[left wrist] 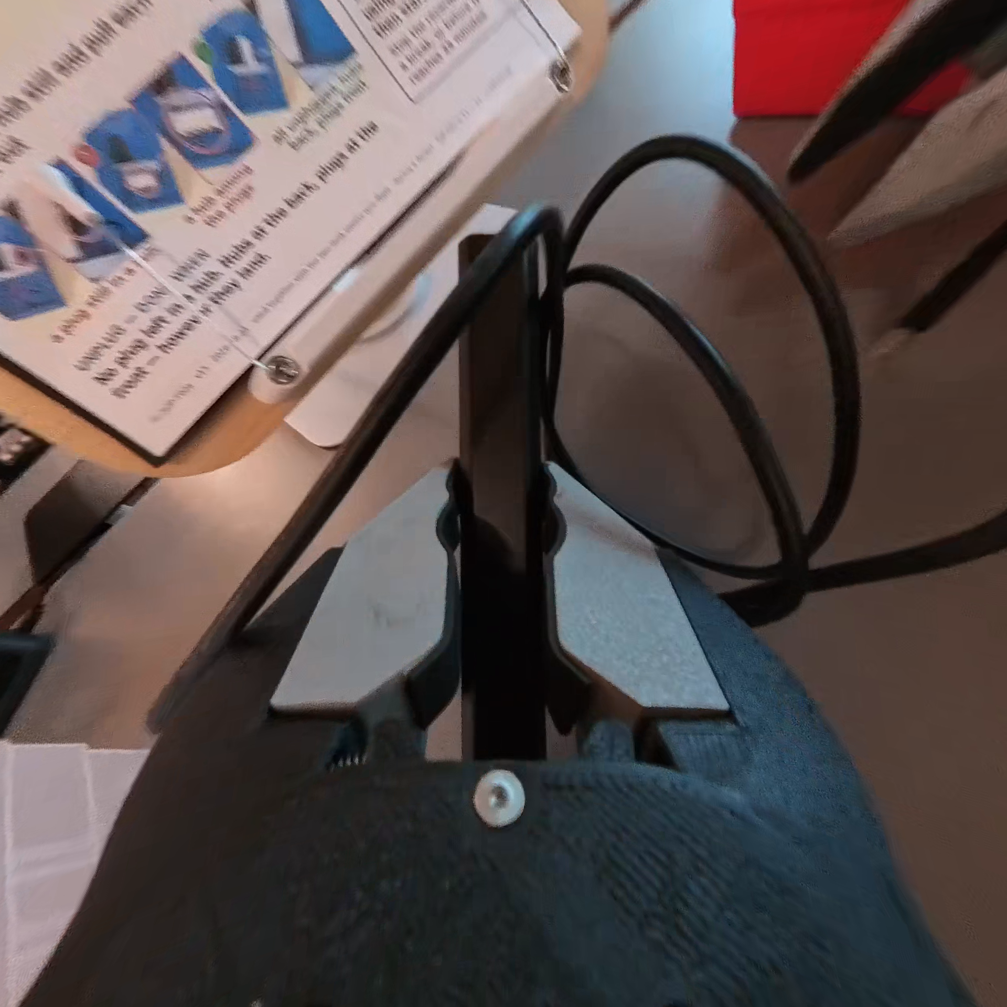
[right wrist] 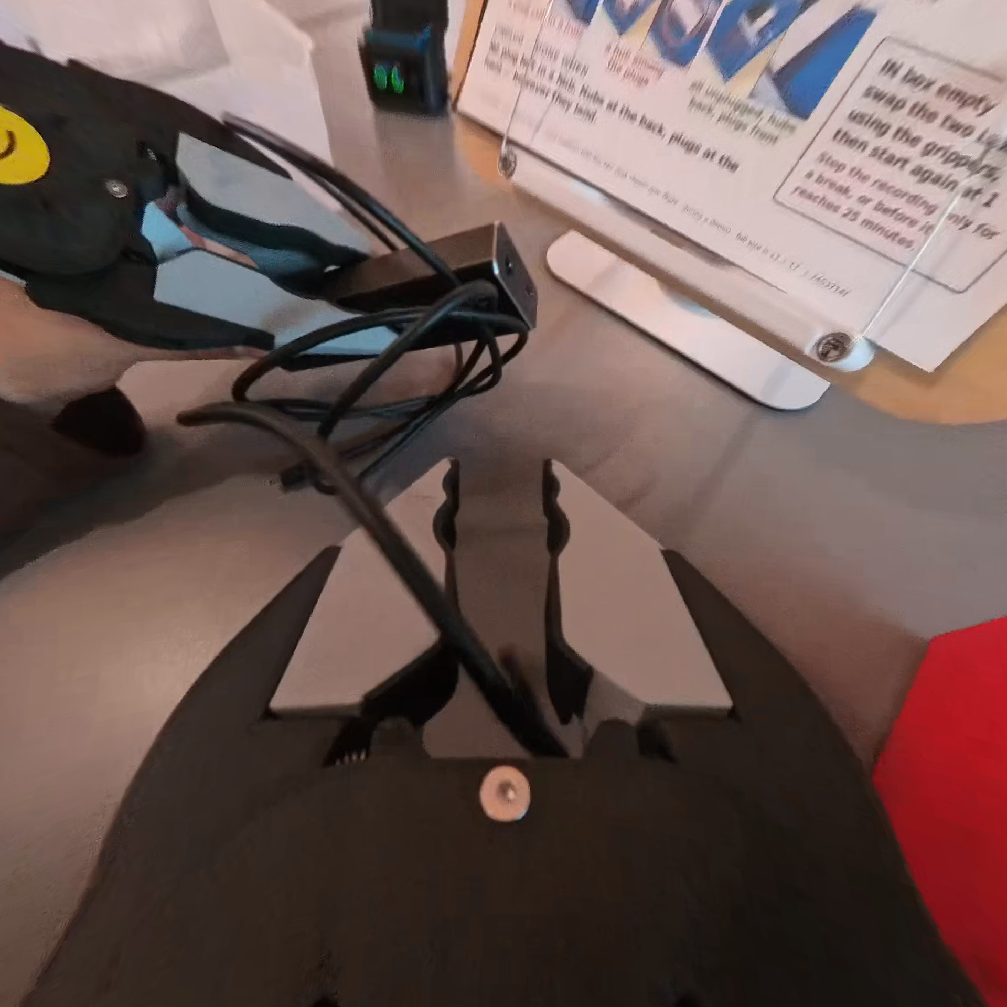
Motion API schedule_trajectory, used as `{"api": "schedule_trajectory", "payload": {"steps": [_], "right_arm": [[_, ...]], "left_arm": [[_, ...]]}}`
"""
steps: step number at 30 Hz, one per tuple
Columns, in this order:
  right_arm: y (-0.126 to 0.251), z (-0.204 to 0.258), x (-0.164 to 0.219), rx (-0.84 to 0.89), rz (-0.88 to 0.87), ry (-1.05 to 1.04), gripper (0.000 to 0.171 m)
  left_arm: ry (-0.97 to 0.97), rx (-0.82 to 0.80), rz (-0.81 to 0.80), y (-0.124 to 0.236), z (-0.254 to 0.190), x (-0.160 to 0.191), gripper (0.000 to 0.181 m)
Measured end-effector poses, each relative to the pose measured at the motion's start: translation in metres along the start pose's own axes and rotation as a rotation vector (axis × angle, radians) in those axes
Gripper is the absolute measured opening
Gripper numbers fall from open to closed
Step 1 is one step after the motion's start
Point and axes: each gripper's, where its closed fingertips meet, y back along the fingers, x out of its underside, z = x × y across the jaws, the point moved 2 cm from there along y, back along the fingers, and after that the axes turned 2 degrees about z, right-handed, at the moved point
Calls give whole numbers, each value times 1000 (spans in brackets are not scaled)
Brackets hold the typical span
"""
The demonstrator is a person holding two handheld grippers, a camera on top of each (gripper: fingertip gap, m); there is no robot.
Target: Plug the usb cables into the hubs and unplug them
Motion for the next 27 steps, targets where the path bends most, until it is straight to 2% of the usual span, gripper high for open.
{"api": "schedule_trajectory", "payload": {"steps": [4,7,9,14,18,20,24,27], "right_arm": [[5,-37,-19,81,72,-5,37],[-7,-31,5,-19,285,-23,54],[-10,-28,24,-28,391,-10,58],[10,-36,41,-5,424,-46,69],[39,-42,59,54,580,-39,69],[54,-41,59,91,603,8,68],[79,-35,33,121,491,28,66],[82,-11,12,30,365,37,66]], "left_arm": [[-43,125,52,-1,-17,7,25],[-5,282,112,3,-30,17,25],[27,337,128,6,-32,21,25],[122,495,93,15,-43,14,26],[192,389,34,21,-20,7,25],[236,359,25,26,-10,8,25],[329,286,45,27,7,16,25],[337,125,2,30,31,15,26]]}}
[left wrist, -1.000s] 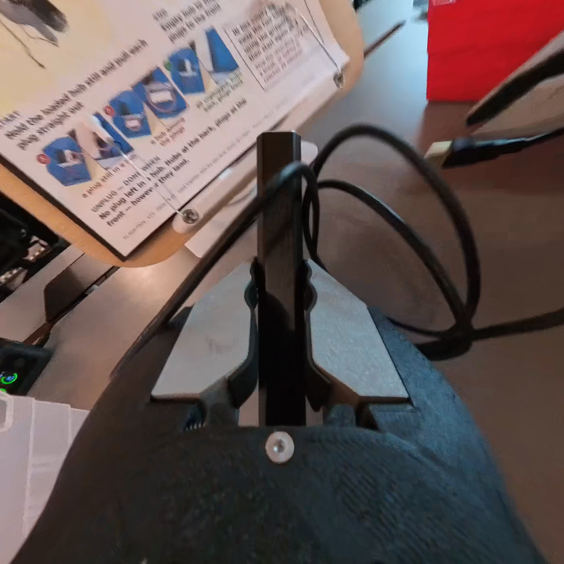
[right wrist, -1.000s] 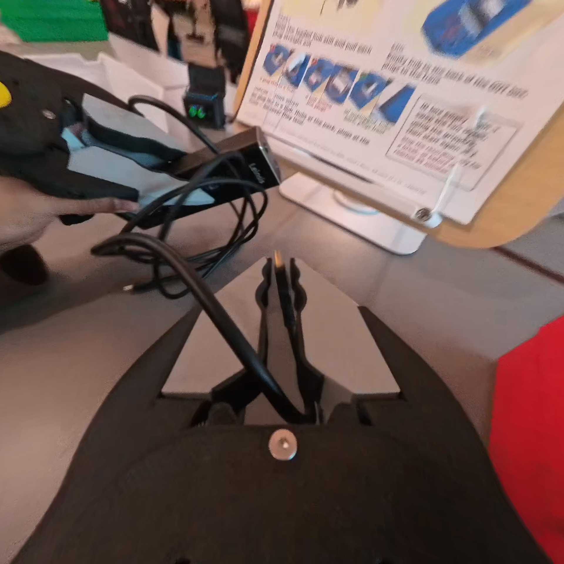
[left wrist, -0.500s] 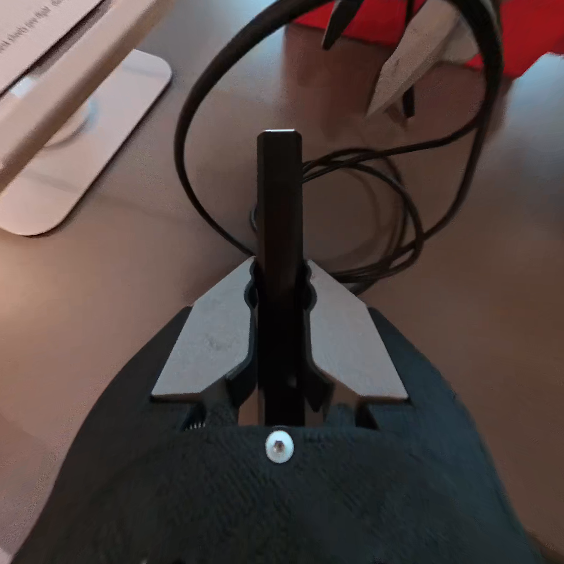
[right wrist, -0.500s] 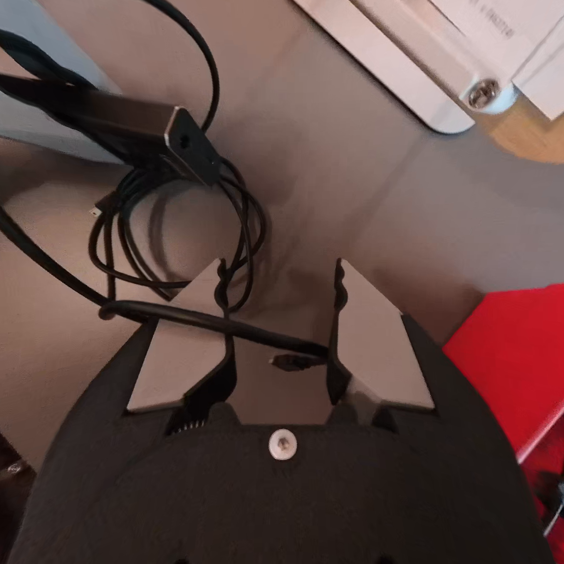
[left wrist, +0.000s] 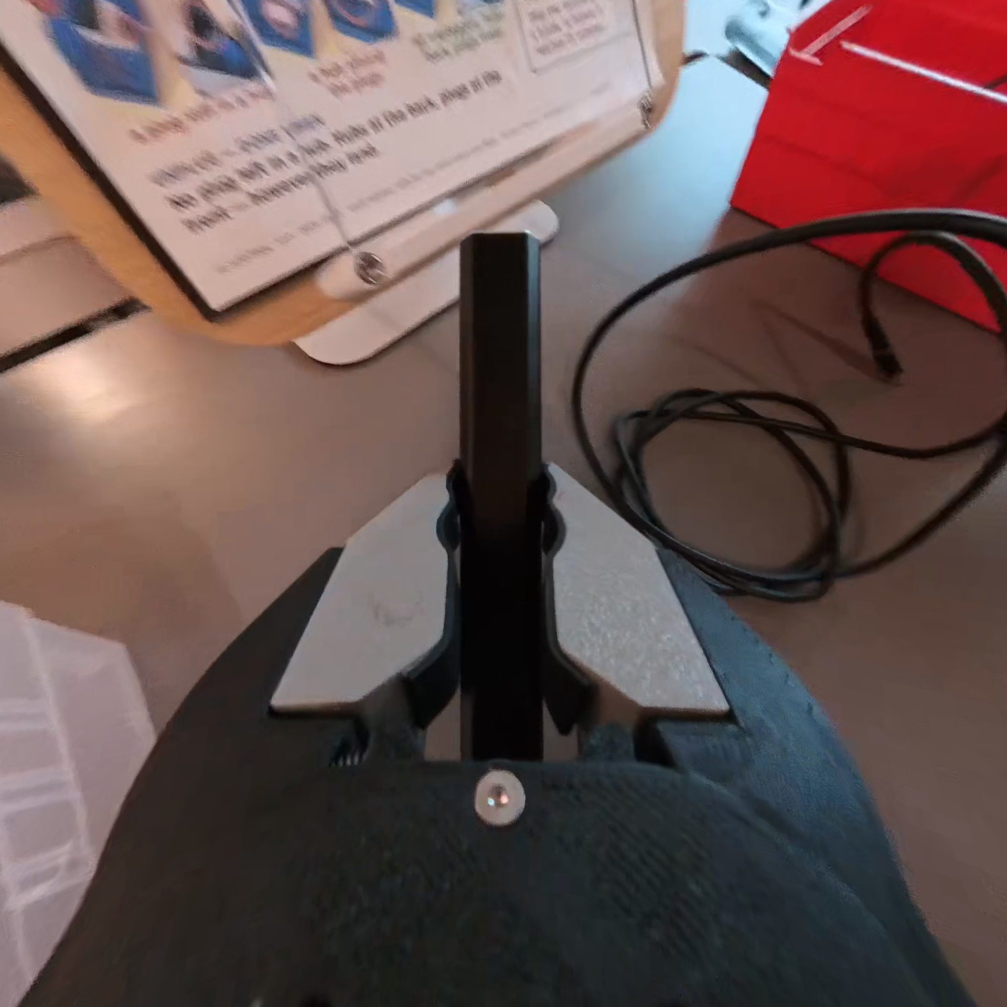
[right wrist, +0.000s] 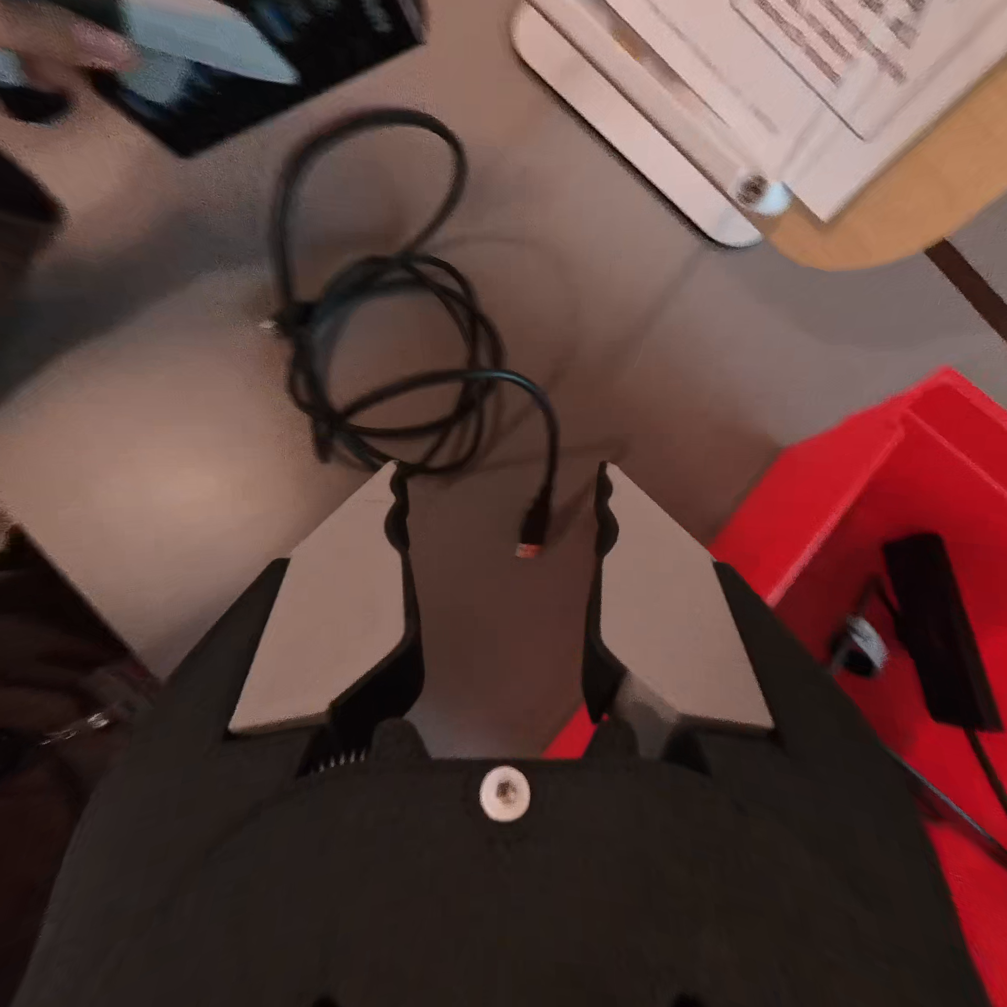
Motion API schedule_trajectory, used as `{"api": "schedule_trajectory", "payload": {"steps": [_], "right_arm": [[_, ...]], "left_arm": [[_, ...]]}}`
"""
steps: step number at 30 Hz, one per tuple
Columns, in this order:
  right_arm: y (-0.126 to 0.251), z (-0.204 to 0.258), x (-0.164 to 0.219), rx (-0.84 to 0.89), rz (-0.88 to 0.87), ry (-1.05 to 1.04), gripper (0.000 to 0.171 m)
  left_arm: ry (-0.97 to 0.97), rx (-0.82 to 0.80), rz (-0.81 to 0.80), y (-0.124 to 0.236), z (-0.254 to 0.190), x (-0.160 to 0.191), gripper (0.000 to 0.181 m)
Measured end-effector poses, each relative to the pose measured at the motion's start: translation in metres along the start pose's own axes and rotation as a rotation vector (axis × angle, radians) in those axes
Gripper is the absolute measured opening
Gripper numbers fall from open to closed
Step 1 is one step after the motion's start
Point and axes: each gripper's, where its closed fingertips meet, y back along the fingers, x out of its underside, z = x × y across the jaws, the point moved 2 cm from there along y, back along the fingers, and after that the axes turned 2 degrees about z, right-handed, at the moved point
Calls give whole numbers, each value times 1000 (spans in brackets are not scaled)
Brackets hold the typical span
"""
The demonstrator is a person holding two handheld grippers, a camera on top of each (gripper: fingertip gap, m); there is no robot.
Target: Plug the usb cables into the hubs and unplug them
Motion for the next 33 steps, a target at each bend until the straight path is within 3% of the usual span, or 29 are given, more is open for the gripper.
{"api": "schedule_trajectory", "payload": {"steps": [3,7,11,13,16,20,22,28,33], "right_arm": [[-8,33,-3,-123,-22,49,75],[-10,54,-26,-138,-149,45,82],[-21,66,-55,-97,-216,129,68],[-38,58,-58,-21,-161,179,55],[-57,-14,-38,367,28,166,35],[-86,-44,28,349,391,54,15],[-87,-47,43,363,452,93,19],[-50,-25,15,152,208,59,48],[-14,-25,31,64,193,16,68]], "left_arm": [[-20,9,-62,4,-4,-9,25],[-53,29,-43,-4,-13,-8,25],[-92,8,4,-11,-14,-2,25],[-96,13,9,-13,-15,-1,25],[-88,10,13,-14,-13,1,25],[-77,15,18,-14,-12,2,25],[-88,17,22,-15,-14,2,25],[-127,13,53,-19,-19,5,25],[-120,9,53,-19,-17,5,25]]}}
